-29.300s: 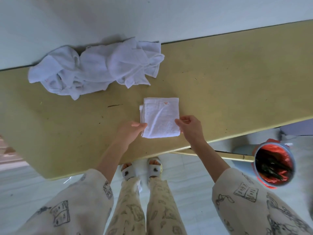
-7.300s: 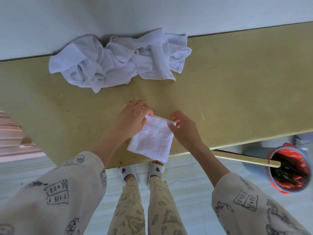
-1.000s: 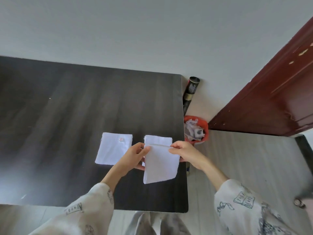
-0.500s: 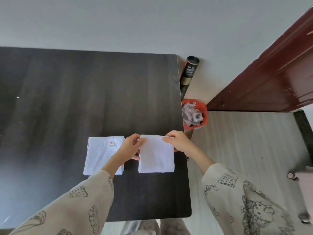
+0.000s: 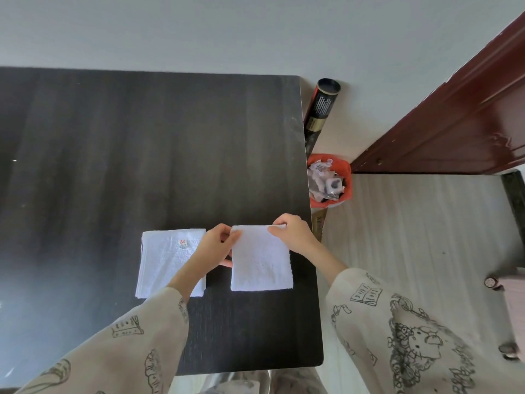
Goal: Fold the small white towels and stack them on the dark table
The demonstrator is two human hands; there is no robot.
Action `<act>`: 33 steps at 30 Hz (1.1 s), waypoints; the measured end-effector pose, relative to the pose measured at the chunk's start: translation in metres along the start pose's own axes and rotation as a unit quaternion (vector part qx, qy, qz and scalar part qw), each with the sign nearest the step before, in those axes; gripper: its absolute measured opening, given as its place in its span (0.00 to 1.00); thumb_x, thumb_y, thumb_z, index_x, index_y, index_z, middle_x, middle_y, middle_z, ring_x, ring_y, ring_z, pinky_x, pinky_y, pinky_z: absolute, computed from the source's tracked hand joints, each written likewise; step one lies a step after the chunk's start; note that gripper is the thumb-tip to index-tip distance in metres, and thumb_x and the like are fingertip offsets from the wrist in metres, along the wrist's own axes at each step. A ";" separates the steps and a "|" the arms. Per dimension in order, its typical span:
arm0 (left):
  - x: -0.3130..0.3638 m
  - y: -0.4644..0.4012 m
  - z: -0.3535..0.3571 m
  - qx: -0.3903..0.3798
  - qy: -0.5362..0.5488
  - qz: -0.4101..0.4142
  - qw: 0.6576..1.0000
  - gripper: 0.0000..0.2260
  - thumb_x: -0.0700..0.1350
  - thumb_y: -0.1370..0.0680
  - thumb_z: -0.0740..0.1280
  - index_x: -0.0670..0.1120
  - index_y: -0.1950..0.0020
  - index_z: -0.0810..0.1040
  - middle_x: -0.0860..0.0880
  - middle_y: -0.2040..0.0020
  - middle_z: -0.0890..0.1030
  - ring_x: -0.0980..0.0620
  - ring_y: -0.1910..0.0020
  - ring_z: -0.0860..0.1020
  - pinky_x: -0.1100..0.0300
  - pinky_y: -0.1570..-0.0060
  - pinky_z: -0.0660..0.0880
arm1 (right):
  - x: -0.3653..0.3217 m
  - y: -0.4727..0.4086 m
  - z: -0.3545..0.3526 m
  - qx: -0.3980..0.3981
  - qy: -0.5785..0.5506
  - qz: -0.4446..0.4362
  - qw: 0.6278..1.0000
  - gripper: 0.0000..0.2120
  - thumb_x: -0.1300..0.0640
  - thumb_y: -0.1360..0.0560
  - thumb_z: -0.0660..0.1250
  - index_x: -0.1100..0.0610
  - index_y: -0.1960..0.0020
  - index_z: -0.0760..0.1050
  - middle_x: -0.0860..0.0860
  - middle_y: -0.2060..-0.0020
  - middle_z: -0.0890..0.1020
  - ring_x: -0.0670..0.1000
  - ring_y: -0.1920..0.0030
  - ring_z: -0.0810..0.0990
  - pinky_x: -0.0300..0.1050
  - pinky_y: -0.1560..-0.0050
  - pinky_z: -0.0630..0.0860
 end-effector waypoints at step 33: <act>0.132 0.149 0.131 0.024 -0.195 0.334 0.922 0.12 0.43 0.20 0.58 0.44 0.38 0.73 0.45 0.42 0.77 0.47 0.46 0.77 0.59 0.47 0.72 | 0.134 0.221 -0.112 0.255 -0.164 0.005 0.953 0.17 0.54 0.21 0.61 0.59 0.34 0.70 0.56 0.39 0.77 0.53 0.37 0.74 0.43 0.37 0.67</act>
Point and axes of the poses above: each hand's wrist, its own y-axis away from the middle knuckle, its own z-axis out of the palm, x = y × z, the point moved 3 cm from there along -y, towards the middle knuckle
